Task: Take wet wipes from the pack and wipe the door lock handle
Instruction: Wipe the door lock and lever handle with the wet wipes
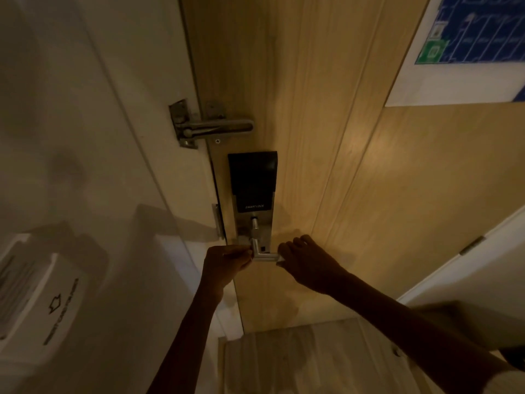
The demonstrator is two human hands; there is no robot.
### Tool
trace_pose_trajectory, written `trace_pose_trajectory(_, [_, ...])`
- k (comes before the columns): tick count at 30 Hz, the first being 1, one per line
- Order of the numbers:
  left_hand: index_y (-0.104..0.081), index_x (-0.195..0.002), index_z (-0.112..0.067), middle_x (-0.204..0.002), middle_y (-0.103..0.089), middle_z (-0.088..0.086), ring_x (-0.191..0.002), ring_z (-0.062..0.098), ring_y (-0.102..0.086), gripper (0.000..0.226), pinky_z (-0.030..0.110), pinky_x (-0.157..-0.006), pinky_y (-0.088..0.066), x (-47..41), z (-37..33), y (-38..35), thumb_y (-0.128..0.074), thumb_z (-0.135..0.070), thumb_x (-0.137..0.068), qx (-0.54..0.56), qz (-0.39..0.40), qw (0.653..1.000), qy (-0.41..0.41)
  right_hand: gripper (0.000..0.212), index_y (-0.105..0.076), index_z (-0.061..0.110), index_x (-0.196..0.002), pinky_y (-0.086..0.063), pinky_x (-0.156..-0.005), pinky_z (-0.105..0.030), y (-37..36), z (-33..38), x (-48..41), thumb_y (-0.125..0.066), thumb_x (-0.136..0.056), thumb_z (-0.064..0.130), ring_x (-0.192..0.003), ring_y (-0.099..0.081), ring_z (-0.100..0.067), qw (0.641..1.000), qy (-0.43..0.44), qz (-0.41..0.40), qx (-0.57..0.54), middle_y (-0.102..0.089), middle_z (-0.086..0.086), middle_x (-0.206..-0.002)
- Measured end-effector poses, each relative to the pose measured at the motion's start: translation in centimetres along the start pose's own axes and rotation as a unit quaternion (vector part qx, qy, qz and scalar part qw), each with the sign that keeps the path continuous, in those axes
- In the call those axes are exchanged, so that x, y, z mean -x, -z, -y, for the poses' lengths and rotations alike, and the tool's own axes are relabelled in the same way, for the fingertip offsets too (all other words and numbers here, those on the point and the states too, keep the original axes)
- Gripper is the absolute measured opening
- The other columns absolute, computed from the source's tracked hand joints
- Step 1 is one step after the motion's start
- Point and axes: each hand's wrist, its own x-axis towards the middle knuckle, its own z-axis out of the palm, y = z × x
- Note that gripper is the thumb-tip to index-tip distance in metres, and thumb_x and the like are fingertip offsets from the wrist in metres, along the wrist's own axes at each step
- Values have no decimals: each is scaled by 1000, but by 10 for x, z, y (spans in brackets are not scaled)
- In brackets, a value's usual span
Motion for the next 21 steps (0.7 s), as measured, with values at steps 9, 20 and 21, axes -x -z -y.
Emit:
trace_pose_trajectory(9, [-75,-70,-18,-71,-76,1,-77,21,-73,28,30,-75,-59,2,-2,-1,-68,7,-79,8,-4,1000,-8,29,-68,12,-99,-49,-83,-30,20,-25,-25,-63,-85,37,-91,-59,-19,934,-180,252,-178,-63,-5,-100])
trace_pose_trajectory(20, [-74,-77,-12,-69,-76,1,-71,16,-73,21,22,-66,-59,-2,1,1,-67,8,-79,8,9,1000,-5,28,-61,15,-108,-44,-80,-31,14,1,-15,-52,-91,36,-94,-60,-20,968,-191,159,-44,-64,-5,-104])
trace_pose_trajectory(21, [-75,-76,-13,-70,-76,2,-72,18,-73,22,26,-69,-60,-3,1,2,-67,8,-79,2,11,1000,-4,28,-60,14,-109,-43,-80,-32,14,9,-17,-50,-93,35,-93,-60,-22,973,-177,144,-39,-64,-6,-104])
